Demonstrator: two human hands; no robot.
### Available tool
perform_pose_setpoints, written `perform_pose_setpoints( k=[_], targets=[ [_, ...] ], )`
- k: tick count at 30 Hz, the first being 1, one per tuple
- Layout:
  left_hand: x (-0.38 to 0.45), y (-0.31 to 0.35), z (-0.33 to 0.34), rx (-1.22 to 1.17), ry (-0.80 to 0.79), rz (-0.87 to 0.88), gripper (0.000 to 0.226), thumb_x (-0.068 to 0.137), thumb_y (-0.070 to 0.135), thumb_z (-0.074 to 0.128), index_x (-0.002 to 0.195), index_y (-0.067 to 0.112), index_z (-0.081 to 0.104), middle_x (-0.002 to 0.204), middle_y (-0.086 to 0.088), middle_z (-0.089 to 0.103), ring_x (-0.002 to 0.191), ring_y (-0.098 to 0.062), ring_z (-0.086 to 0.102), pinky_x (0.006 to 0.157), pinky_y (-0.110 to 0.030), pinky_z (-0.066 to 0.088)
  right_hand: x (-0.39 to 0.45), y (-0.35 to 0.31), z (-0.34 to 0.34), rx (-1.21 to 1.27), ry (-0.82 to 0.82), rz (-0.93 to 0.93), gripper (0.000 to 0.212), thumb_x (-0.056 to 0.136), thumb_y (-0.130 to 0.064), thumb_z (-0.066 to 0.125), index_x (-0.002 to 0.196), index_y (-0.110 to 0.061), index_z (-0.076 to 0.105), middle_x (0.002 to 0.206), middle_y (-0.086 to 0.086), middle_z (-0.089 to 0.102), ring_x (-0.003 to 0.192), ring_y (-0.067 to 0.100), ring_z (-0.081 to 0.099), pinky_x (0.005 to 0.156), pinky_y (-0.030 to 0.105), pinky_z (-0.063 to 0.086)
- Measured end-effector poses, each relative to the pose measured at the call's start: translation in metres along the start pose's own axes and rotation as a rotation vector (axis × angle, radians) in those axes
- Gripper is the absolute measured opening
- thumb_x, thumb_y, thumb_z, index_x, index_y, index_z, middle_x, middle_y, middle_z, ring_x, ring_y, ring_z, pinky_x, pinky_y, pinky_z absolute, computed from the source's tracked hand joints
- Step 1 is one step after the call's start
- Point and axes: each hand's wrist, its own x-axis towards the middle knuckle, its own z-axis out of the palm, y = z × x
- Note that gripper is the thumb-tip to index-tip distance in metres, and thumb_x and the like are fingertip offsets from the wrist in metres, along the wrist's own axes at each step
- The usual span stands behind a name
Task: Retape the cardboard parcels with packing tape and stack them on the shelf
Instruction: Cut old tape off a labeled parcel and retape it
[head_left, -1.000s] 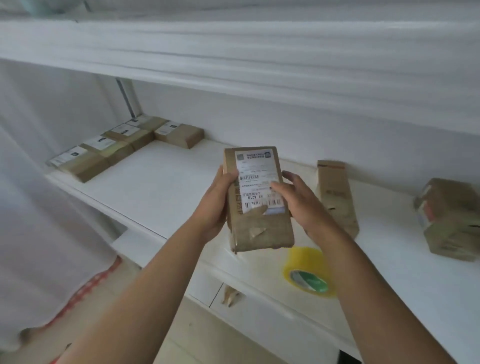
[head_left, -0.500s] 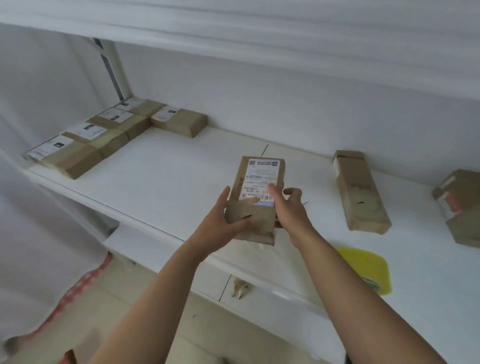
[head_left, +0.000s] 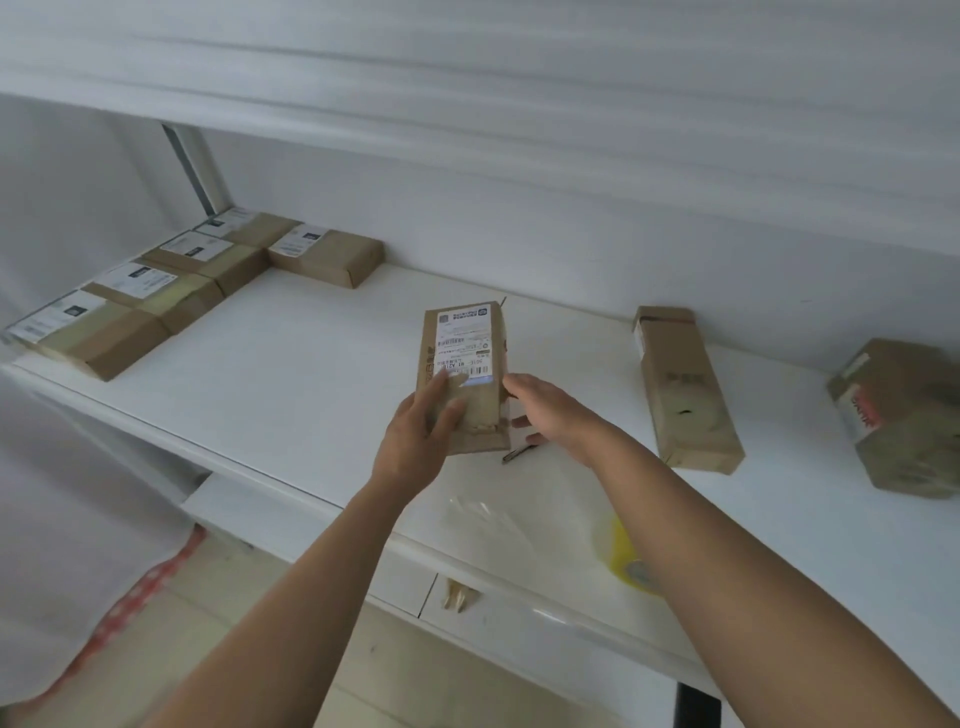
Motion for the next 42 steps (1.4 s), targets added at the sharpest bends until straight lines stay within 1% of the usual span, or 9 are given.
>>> perform_pose_setpoints(
  k=[6,12,15,20,24,28,33,39,42],
  targets=[
    [-0.001,-0.009,0.008,0.119,0.074,0.004,0.042,0.106,0.043,0.033,0.141,0.031,0.053,0.135,0.004,0.060,0.122,-0.017,0.054,0.097,-0.029,0.044,0.024,0.023,-0.019,-0.564,0.035,0.062,0.045,0.100,-0.017,0.040,0.144,-0.018,0.046,0.145,0.012,0.048,0.126,0.030,0.051,0.099,0.034,0.045],
    [0.003,-0.026,0.006,0.127,0.199,-0.001,0.039,0.107,0.035,0.033,0.128,0.021,0.064,0.132,-0.004,0.058,0.122,-0.025,0.054,0.094,-0.027,0.041,0.035,0.040,-0.020,-1.027,-0.096,0.092,0.030,0.092,-0.005,0.045,0.120,-0.011,0.051,0.118,0.014,0.055,0.093,0.030,0.056,0.069,0.033,0.044],
    [0.009,-0.026,0.005,0.156,0.246,0.028,0.034,0.106,0.029,0.040,0.127,0.018,0.066,0.139,-0.007,0.050,0.121,-0.024,0.054,0.091,-0.023,0.038,0.039,0.048,-0.031,-0.985,-0.008,0.129,0.017,0.094,-0.012,0.044,0.109,-0.010,0.054,0.112,0.012,0.057,0.091,0.029,0.055,0.072,0.032,0.044],
    [0.013,-0.007,0.036,0.224,0.206,0.180,0.028,0.101,0.025,0.054,0.122,0.037,0.068,0.140,-0.007,0.051,0.121,-0.026,0.054,0.085,-0.030,0.046,0.033,0.062,-0.061,-0.975,0.090,0.182,0.014,0.089,-0.011,0.049,0.076,-0.012,0.046,0.079,0.004,0.049,0.065,0.020,0.048,0.053,0.028,0.034],
    [0.018,0.007,0.065,0.518,0.145,0.388,0.035,0.098,0.037,0.047,0.125,0.025,0.067,0.131,-0.012,0.057,0.121,-0.035,0.047,0.092,-0.053,0.051,0.024,0.075,-0.076,-1.025,0.074,0.224,0.013,0.087,0.000,0.048,0.094,-0.009,0.054,0.090,0.008,0.053,0.068,0.019,0.048,0.055,0.028,0.037],
    [0.011,0.014,0.080,0.663,-0.083,0.356,0.072,0.096,0.062,0.017,0.153,0.022,0.033,0.156,-0.003,0.034,0.145,-0.026,0.030,0.115,-0.045,0.035,0.018,0.082,-0.080,-1.054,0.000,0.195,0.020,0.091,-0.001,0.047,0.107,-0.006,0.057,0.105,0.012,0.056,0.082,0.024,0.051,0.064,0.029,0.040],
    [0.010,0.016,0.083,0.702,-0.140,0.319,0.059,0.104,0.051,0.025,0.158,0.028,0.017,0.167,-0.003,0.008,0.154,-0.023,0.004,0.123,-0.038,0.011,0.009,0.082,-0.089,-0.991,0.008,0.116,0.023,0.097,-0.027,0.051,0.105,-0.008,0.060,0.104,0.010,0.059,0.088,0.025,0.058,0.063,0.030,0.042],
    [0.011,0.013,0.082,0.633,-0.134,0.423,0.047,0.106,0.039,0.037,0.153,0.035,0.033,0.166,-0.008,0.011,0.154,-0.026,0.003,0.125,-0.047,0.006,-0.018,0.070,-0.090,-0.839,0.118,0.025,0.039,0.098,-0.050,0.044,0.093,-0.014,0.057,0.093,0.006,0.063,0.081,0.024,0.058,0.057,0.031,0.036],
    [-0.006,0.012,0.086,0.566,0.061,0.515,0.043,0.100,0.030,0.047,0.142,0.022,0.051,0.155,-0.015,0.036,0.144,-0.036,0.031,0.116,-0.050,0.027,-0.034,0.066,-0.091,-0.792,0.095,0.032,0.044,0.098,-0.051,0.045,0.077,-0.012,0.050,0.073,0.003,0.053,0.061,0.019,0.048,0.054,0.031,0.030]
  ],
)
